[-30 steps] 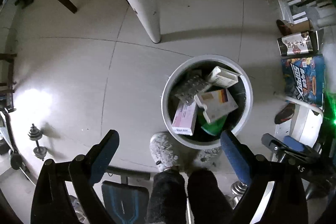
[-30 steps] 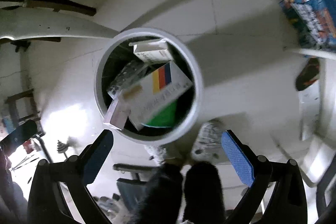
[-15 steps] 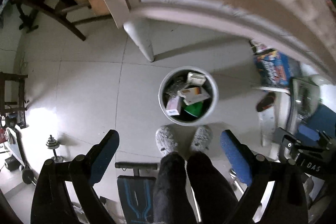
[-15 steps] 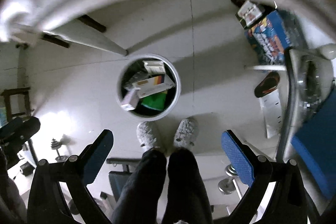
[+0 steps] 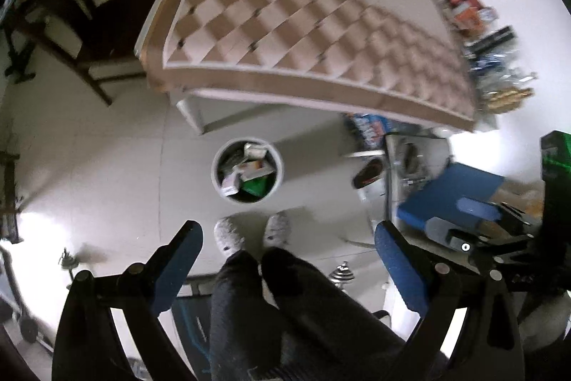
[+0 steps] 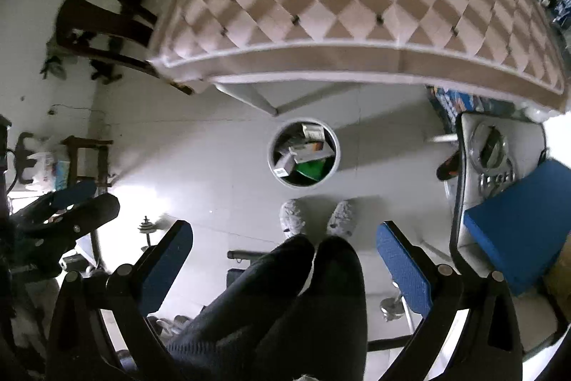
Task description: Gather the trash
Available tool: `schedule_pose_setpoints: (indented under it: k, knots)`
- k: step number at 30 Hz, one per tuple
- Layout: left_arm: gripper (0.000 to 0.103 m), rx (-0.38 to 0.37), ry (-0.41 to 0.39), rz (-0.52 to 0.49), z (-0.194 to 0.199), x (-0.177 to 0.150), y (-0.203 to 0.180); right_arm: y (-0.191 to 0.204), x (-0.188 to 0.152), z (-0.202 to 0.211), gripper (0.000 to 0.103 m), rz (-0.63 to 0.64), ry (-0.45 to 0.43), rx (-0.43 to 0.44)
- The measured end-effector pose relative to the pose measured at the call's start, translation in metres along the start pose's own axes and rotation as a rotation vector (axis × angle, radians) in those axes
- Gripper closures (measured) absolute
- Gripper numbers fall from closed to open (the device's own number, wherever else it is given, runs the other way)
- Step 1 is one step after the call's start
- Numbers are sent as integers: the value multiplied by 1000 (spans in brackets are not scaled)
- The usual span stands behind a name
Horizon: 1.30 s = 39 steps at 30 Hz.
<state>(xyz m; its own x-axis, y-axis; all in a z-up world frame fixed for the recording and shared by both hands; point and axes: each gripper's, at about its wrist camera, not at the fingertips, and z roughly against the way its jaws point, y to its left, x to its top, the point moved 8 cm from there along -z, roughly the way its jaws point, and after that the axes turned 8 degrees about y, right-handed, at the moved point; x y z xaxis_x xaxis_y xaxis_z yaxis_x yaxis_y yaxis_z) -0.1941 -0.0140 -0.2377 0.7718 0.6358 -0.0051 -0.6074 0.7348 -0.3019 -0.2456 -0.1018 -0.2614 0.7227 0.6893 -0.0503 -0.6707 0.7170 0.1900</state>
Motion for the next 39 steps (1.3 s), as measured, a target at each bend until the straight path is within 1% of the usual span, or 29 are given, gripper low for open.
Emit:
schedule_pose_setpoints:
  k: [3, 7, 13, 17, 23, 27, 29, 39]
  knots:
    - [5, -39, -32, -26, 25, -2, -14, 4, -13, 40, 0, 6, -32, 28]
    - [5, -87, -65, -32, 52, -6, -25, 10, -25, 78, 0, 16, -63, 60]
    - [5, -130, -86, -35, 76, -16, -35, 19, -41, 113, 0, 41, -81, 101]
    - [5, -128, -104, -30, 86, -22, -34, 25, -46, 123, 0, 55, -82, 124]
    - [5, -133, -111, -19, 90, -26, -28, 30, -53, 126, 0, 70, -72, 140]
    - [4, -130, -117, -34, 93, -28, -29, 33, -54, 127, 0, 71, -67, 157]
    - [0, -133, -117, -44, 94, -29, -31, 33, -54, 125, 0, 73, -62, 155]
    - [0, -141, -120, -56, 97, -30, -35, 35, -59, 126, 0, 76, -49, 188]
